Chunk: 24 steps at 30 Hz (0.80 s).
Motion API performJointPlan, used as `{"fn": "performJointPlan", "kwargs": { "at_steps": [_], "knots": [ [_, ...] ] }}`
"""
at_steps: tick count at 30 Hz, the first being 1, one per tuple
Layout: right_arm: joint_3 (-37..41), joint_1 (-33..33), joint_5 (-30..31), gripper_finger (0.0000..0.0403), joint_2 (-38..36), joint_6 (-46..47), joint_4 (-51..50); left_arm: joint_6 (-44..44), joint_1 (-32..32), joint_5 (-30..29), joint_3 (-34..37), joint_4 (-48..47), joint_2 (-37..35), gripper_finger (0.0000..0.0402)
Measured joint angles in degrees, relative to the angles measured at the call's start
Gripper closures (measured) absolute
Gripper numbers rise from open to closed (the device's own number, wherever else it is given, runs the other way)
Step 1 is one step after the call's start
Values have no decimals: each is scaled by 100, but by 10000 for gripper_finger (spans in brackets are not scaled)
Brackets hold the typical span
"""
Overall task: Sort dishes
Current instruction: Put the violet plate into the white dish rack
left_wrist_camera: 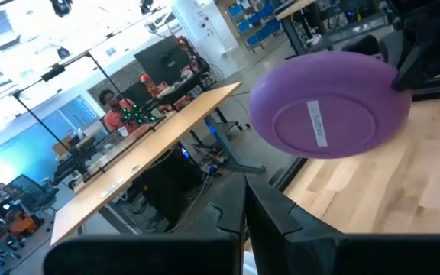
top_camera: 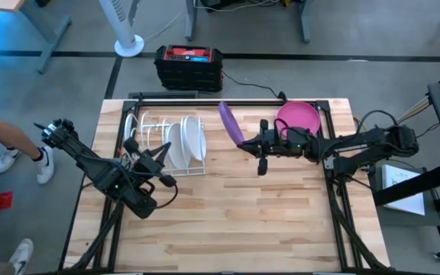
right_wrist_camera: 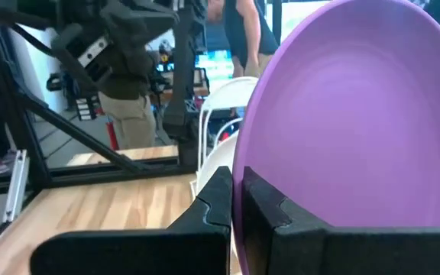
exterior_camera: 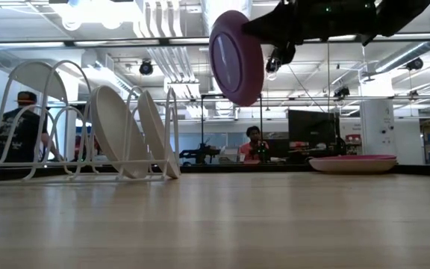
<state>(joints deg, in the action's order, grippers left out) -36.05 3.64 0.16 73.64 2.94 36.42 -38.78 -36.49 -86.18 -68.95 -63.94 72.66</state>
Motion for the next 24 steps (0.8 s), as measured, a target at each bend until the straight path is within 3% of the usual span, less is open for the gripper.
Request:
{"fn": "performJointPlan", "kwargs": {
  "at_steps": [8, 24],
  "knots": [
    [2, 13, -5, 403, 153, 151, 172, -80, 17, -360, 104, 0, 0, 401],
    [7, 20, 260, 403, 110, 484, 306, 73, 298, -389, 110, -2, 0, 401]
  ]
}}
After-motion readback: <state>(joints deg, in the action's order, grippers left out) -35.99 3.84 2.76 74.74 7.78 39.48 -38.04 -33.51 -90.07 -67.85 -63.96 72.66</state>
